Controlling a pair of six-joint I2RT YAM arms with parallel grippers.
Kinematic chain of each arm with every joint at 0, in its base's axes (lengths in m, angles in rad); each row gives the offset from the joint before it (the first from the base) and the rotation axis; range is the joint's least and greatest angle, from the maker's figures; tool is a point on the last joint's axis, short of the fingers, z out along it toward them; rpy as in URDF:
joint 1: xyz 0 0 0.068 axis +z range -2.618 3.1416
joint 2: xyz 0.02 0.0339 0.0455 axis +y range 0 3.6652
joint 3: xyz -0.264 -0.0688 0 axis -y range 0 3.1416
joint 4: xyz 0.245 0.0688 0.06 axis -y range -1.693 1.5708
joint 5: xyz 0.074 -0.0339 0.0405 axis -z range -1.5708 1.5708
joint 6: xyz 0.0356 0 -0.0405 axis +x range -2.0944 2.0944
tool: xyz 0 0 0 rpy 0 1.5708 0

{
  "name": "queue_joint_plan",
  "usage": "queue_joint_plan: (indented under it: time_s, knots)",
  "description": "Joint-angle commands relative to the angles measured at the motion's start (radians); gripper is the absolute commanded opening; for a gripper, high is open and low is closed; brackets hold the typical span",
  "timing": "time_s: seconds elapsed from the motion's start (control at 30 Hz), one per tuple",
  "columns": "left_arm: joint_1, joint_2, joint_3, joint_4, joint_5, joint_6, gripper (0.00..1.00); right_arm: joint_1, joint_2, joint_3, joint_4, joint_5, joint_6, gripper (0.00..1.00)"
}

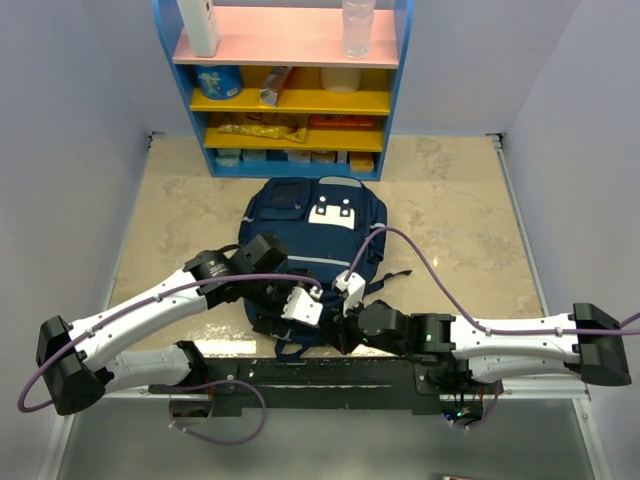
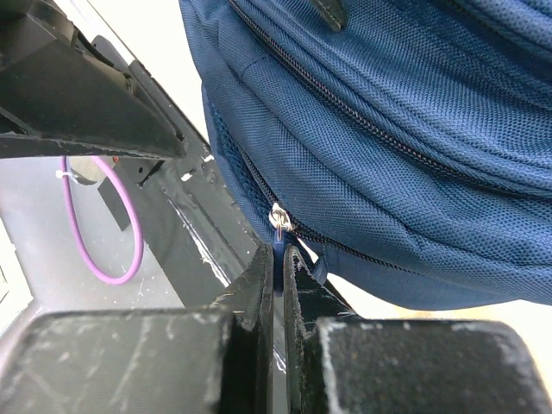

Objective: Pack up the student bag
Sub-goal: Zip the student bag at the center of the board.

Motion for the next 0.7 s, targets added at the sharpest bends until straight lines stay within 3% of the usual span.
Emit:
queue_joint_plan:
  time_s: [0.0,0.23,0.33,0.37,0.43,0.67]
  knots:
    - [-0.002,-0.004,-0.051,0.066,-0.04,-0.068,0.98,0.006,-0.01,0.008,0.105,0.024,0.021,0.0]
    - [-0.003,0.049,-0.054,0.095,-0.074,-0.085,0.73,0.007,-0.01,0.029,0.11,0.008,0.011,0.0]
    - [-0.003,0.075,-0.033,0.095,-0.092,-0.08,0.42,0.007,-0.027,0.058,0.078,0.022,-0.003,0.0]
    - [0.004,0.084,-0.022,0.087,-0.098,-0.079,0.18,0.007,-0.037,0.066,0.056,0.03,-0.009,0.0]
    - [0.007,0.114,0.015,0.058,-0.11,-0.077,0.0,0.007,-0.051,0.095,0.036,0.051,-0.023,0.0]
    - [0.029,0.079,0.099,0.007,-0.113,-0.056,0.0,0.006,-0.096,0.14,-0.074,0.128,-0.042,0.0]
